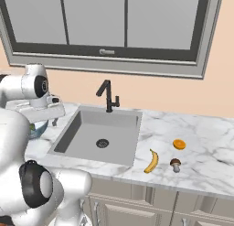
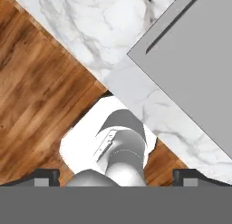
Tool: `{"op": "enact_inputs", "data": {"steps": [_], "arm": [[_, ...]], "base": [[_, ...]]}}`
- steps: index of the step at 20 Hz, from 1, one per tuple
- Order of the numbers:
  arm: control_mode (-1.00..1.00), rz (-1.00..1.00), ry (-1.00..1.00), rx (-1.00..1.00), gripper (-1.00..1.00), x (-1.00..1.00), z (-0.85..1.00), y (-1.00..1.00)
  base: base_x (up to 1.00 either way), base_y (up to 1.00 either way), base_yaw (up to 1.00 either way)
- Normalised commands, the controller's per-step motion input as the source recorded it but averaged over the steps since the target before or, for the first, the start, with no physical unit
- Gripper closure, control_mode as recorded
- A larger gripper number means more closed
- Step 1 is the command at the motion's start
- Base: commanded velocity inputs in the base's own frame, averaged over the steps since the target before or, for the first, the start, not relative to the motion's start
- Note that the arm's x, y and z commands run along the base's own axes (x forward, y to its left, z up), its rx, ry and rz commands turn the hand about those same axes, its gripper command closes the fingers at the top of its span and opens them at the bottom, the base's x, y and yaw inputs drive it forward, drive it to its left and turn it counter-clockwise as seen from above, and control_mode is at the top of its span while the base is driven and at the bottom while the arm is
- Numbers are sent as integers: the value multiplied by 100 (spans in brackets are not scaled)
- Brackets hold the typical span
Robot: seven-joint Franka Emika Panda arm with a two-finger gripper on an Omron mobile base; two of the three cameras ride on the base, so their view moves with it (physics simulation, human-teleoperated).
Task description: There is a mixed pile of frozen fruits and vegetables on the counter. Locate all the frozen vegetables and place the items in a bowl on the counter. Take all the frozen fruits and defrost them in a running sink.
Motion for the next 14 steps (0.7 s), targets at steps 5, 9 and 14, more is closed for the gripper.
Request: {"op": "enact_inputs", "data": {"steps": [5,9,14], "arm": [[-100,-48,0,-1,-100,-56,-29,-91],[-100,-42,1,-2,-100,-7,-36,-99],[-100,-50,0,-3,-100,-13,-12,-92]], "base": [[0,0,0],[0,0,0],[0,0,0]]}}
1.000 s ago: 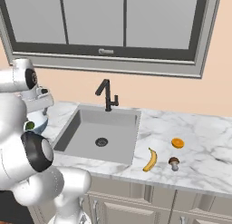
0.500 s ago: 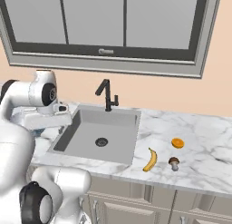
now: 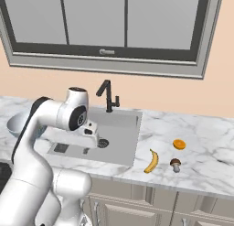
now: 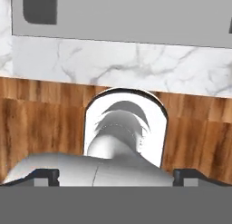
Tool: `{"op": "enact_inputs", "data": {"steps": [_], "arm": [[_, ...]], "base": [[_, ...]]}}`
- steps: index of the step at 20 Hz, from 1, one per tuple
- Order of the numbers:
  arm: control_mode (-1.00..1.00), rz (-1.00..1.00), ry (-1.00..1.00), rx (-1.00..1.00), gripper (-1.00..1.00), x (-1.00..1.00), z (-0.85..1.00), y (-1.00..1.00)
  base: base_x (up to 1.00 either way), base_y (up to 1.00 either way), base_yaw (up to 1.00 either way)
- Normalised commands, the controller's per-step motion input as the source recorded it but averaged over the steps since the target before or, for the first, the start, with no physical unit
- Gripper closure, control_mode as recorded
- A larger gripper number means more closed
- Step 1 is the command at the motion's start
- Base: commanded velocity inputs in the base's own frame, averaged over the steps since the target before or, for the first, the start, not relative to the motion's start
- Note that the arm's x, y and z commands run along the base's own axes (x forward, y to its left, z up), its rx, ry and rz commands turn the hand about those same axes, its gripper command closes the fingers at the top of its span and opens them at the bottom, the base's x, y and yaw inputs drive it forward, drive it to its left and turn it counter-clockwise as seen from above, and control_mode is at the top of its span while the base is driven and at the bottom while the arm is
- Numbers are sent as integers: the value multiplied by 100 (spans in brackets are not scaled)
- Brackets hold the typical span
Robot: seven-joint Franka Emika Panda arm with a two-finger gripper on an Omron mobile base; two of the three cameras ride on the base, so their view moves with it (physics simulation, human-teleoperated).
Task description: There is a mixed pile of frozen fruits and vegetables on the counter. Locate all the frozen vegetables and place the items in a bowl on the counter. Take all the frozen fruits and defrost them in a running sink.
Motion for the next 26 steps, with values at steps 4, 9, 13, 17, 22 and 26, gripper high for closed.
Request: {"op": "enact_inputs", "data": {"steps": [4,9,13,17,22,26], "arm": [[-100,-54,0,-2,-100,2,0,-100],[-100,-30,-11,-9,-100,37,-3,-99],[-100,-15,-9,-15,-100,85,-19,-100],[-100,-6,29,-8,-100,92,-8,-96],[-100,-6,35,2,-100,87,2,-100],[-100,-3,1,3,-100,34,0,-100]], "base": [[0,0,0],[0,0,0],[0,0,0],[0,0,0],[0,0,0],[0,0,0]]}}
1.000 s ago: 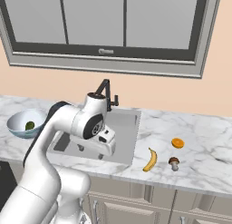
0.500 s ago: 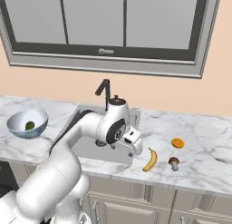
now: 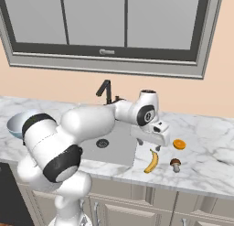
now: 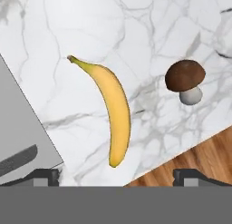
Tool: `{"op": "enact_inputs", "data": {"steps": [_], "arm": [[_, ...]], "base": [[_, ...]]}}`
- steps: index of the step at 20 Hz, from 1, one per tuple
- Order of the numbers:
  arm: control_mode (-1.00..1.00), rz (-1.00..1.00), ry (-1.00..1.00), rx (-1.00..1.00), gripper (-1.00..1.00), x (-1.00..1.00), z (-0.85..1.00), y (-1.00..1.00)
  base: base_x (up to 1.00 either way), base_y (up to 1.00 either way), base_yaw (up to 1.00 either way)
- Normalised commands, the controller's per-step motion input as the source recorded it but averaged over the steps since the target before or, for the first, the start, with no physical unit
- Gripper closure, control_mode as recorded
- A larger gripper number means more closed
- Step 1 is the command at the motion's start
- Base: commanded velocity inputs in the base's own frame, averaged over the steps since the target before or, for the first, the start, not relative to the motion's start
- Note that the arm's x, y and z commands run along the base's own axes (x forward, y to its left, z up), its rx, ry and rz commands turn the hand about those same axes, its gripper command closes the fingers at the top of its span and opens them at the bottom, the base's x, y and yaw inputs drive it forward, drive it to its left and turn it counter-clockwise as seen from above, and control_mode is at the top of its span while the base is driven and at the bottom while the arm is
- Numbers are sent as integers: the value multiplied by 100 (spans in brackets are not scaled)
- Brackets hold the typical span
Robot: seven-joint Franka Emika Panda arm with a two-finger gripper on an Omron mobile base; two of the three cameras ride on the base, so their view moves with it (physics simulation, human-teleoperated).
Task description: There is a mixed pile of frozen fruits and vegetables on the counter. Locate all the frozen vegetables and place the items in a bowl on the counter. Take all the frozen fruits and defrost them in a running sink.
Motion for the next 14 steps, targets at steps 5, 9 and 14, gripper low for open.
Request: {"op": "enact_inputs", "data": {"steps": [5,9,14], "arm": [[-100,0,0,6,-100,-8,0,-85],[-100,-2,-1,4,-100,-38,-16,-64],[-100,4,-18,1,-100,1,-43,-18]], "base": [[0,0,0],[0,0,0],[0,0,0]]}}
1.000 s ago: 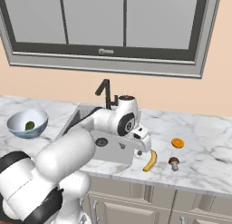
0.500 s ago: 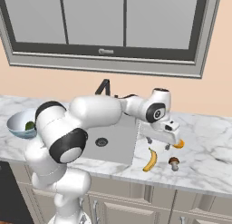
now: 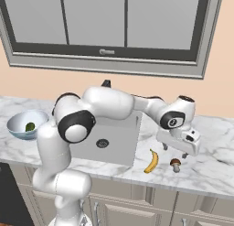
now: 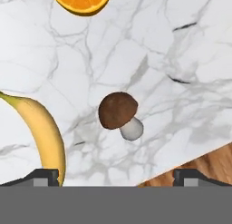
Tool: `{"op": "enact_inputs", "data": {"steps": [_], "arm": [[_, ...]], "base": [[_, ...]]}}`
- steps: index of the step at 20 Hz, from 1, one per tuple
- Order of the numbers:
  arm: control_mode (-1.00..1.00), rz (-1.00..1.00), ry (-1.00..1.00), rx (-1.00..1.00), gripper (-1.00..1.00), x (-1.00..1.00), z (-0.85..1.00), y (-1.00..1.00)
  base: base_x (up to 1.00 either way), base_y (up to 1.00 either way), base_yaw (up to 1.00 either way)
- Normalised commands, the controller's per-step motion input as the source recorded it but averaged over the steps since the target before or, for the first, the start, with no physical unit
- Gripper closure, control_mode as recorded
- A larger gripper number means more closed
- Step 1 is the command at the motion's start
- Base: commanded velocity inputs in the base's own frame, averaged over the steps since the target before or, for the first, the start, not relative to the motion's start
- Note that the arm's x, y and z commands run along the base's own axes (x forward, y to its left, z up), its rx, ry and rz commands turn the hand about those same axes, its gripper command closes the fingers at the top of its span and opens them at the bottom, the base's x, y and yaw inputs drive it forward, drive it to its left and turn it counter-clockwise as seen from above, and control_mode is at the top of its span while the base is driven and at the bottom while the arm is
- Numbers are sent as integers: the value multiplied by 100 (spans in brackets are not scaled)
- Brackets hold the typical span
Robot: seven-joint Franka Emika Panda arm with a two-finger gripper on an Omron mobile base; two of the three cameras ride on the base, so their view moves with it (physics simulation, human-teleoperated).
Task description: There is a mixed pile of frozen fruits and vegetables on the counter. Locate all the frozen vegetables and place the items in a bowl on the counter. Take all the frozen fruits and defrost them in a running sink.
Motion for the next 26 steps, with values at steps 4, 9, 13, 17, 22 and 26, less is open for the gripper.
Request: {"op": "enact_inputs", "data": {"steps": [4,9,13,17,22,26], "arm": [[-100,9,-14,-2,-100,6,-48,-20],[-100,0,0,0,-100,4,-9,1],[-100,2,0,0,-100,8,-5,14],[-100,4,3,-3,-100,1,-46,38],[-100,6,8,-2,-100,18,-54,-6],[-100,12,7,0,-100,19,-47,-51]], "base": [[0,0,0],[0,0,0],[0,0,0],[0,0,0],[0,0,0],[0,0,0]]}}
